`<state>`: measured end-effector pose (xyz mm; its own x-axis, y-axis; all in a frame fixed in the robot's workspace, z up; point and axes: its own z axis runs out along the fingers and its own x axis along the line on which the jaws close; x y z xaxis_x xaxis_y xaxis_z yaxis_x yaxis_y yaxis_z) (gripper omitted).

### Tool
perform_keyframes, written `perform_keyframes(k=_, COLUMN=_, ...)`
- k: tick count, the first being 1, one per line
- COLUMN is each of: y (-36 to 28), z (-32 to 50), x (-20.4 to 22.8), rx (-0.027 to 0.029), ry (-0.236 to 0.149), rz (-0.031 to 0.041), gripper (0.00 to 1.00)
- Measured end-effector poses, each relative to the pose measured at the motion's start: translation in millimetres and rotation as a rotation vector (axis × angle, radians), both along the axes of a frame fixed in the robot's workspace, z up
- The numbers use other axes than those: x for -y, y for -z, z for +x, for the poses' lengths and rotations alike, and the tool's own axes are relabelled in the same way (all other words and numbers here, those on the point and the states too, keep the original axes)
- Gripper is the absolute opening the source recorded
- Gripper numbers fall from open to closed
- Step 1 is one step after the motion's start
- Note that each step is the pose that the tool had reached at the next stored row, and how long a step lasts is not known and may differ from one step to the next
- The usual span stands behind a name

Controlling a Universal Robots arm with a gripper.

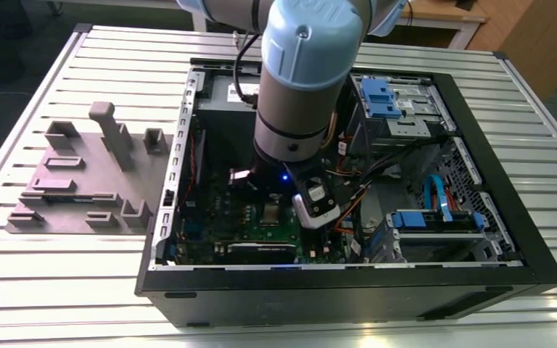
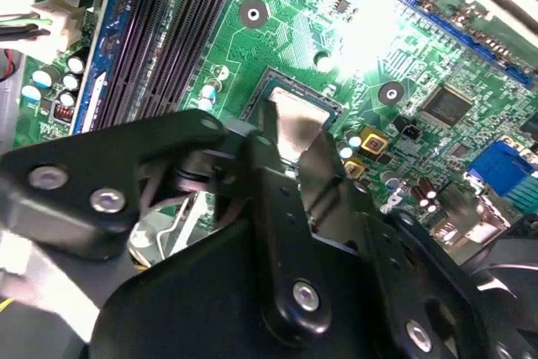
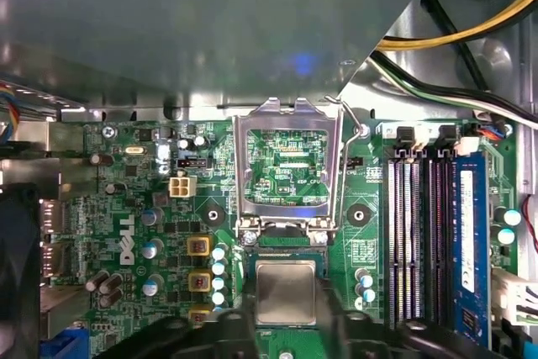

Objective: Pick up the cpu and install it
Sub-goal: 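Place the cpu into insertion slot, then close the cpu cover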

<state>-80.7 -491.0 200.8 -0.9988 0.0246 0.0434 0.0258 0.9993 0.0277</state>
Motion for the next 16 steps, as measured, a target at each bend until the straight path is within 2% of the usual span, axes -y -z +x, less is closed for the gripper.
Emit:
perform_keyframes(k=3, y=-0.5, z=0.0, x=0.0, rx=0.0001, ry=0.000, rz=0.0001, gripper=0.33)
perform_keyframes(k=6, y=-0.7, z=0.0, x=0.0, rx=0.0000, ry=0.000, rz=-0.0001, gripper=0.15)
perform_keyframes(k=7, y=-0.7, z=0.0, x=0.0, rx=0.0000, ry=0.000, rz=0.0000, gripper=0.15)
perform_keyframes(k=8, y=-0.7, z=0.0, x=0.0, rx=0.0000, ry=0.000, rz=0.0000, gripper=0.11)
perform_keyframes(k=16, y=-1.3, z=0.0, x=0.0, rx=0.0000, ry=0.000, rz=-0.0001, gripper=0.11)
